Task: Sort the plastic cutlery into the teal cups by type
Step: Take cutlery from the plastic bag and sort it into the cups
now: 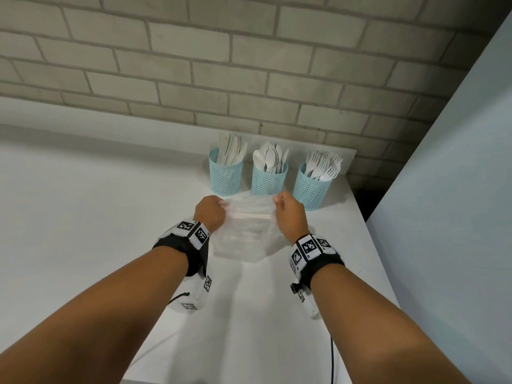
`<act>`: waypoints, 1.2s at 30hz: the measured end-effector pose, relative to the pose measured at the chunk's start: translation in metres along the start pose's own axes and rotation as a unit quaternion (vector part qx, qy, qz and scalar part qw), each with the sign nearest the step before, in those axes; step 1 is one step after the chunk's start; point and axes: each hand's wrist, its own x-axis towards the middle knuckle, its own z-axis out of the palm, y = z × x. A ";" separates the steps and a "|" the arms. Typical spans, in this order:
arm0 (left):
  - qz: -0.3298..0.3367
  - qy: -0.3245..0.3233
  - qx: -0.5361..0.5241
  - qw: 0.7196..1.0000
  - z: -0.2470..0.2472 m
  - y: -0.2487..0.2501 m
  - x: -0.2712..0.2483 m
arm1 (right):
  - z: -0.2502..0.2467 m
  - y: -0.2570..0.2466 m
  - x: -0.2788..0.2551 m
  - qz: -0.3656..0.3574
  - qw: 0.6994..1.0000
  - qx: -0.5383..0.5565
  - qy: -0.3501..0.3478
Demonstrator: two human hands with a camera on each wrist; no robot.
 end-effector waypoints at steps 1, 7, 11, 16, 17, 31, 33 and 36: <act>-0.005 0.009 -0.017 1.000 0.001 -0.001 0.000 | 0.000 -0.002 -0.001 -0.003 1.000 0.023 0.012; -0.019 0.048 -0.083 0.995 0.007 -0.010 0.002 | 0.000 -0.007 -0.005 -0.186 0.977 -0.014 0.108; -0.011 0.060 -0.103 0.993 0.011 -0.013 0.001 | 0.005 -0.014 -0.009 -0.289 0.947 -0.069 0.122; -0.002 0.068 -0.144 0.987 0.013 -0.011 0.000 | 0.014 -0.021 -0.008 -0.250 0.956 -0.142 -0.049; -0.002 0.069 -0.158 0.985 0.012 -0.010 -0.001 | 0.014 -0.021 -0.008 -0.235 0.959 -0.142 -0.072; -0.028 0.059 -0.244 0.968 0.001 -0.003 -0.005 | -0.002 -0.012 -0.001 -0.058 0.976 0.058 -0.203; -0.079 0.000 -0.304 0.950 -0.001 -0.002 -0.006 | -0.003 -0.011 0.001 -0.062 0.980 0.060 -0.180; -0.131 -0.087 -0.341 0.927 -0.006 -0.001 -0.006 | -0.004 -0.012 0.004 -0.059 0.985 0.074 -0.141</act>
